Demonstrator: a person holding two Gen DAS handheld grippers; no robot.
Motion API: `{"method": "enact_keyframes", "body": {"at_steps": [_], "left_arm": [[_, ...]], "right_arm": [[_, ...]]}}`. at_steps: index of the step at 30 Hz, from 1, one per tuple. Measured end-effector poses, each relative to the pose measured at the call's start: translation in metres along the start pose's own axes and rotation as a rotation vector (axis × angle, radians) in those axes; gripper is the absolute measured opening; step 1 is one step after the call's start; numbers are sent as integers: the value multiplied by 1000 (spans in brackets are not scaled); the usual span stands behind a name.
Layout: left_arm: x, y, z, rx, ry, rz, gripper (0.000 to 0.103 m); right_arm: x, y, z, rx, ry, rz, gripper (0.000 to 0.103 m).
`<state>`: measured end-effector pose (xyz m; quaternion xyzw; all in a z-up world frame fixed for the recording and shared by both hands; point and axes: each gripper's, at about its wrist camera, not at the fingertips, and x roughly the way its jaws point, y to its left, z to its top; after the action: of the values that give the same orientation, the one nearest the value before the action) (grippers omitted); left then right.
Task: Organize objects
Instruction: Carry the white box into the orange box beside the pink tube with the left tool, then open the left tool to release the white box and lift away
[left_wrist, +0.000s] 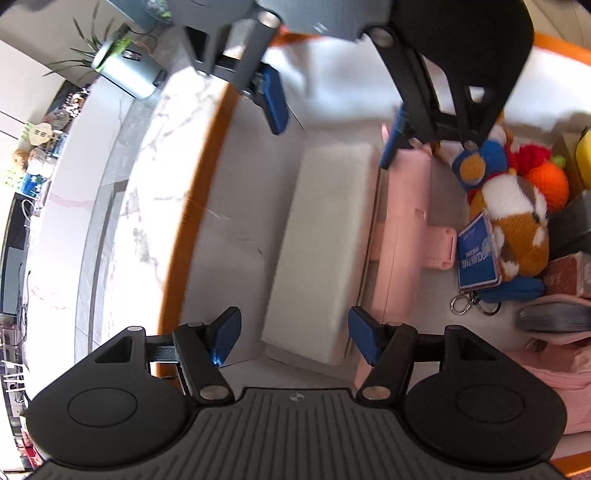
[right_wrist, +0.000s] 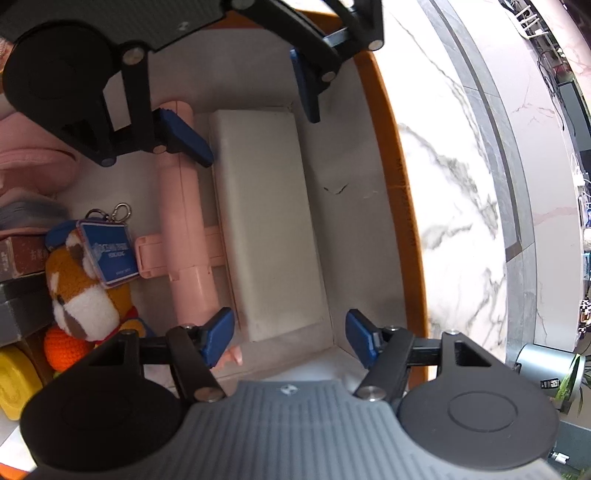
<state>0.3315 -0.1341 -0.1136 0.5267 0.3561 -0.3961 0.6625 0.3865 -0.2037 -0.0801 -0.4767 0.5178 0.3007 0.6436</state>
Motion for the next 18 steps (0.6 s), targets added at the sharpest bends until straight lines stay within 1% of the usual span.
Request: {"method": "enact_keyframes", "body": {"at_steps": [5,8,11,13,14,15,17,18], "left_arm": [[-31,-4,-5,-20,-28,21,76],[-54,-17,-7,-17,-48,57,76],[-79,-27,-13,-34,-62,87,76],[-92,-32,-15,-54,-73,109,76],[-101,-36,-17,-71,-82,122,76],[-99,-28,-8,-104,-96,137,76],[-110,-32,-10,-167,-120,144,76],[-112,-33,-9,-205,-140,148,76]], "right_arm": [[-22,8,-2,15,-3,-16,68],[-42,14,-3,39,-11,-18,68],[-69,24,-6,68,-44,-32,69],[-89,32,-8,94,-81,-44,69],[-99,37,-10,115,-104,-50,69],[-109,42,-11,146,-128,-58,69],[-123,43,-15,228,-179,-65,69],[-138,55,-19,271,-198,-70,69]]}}
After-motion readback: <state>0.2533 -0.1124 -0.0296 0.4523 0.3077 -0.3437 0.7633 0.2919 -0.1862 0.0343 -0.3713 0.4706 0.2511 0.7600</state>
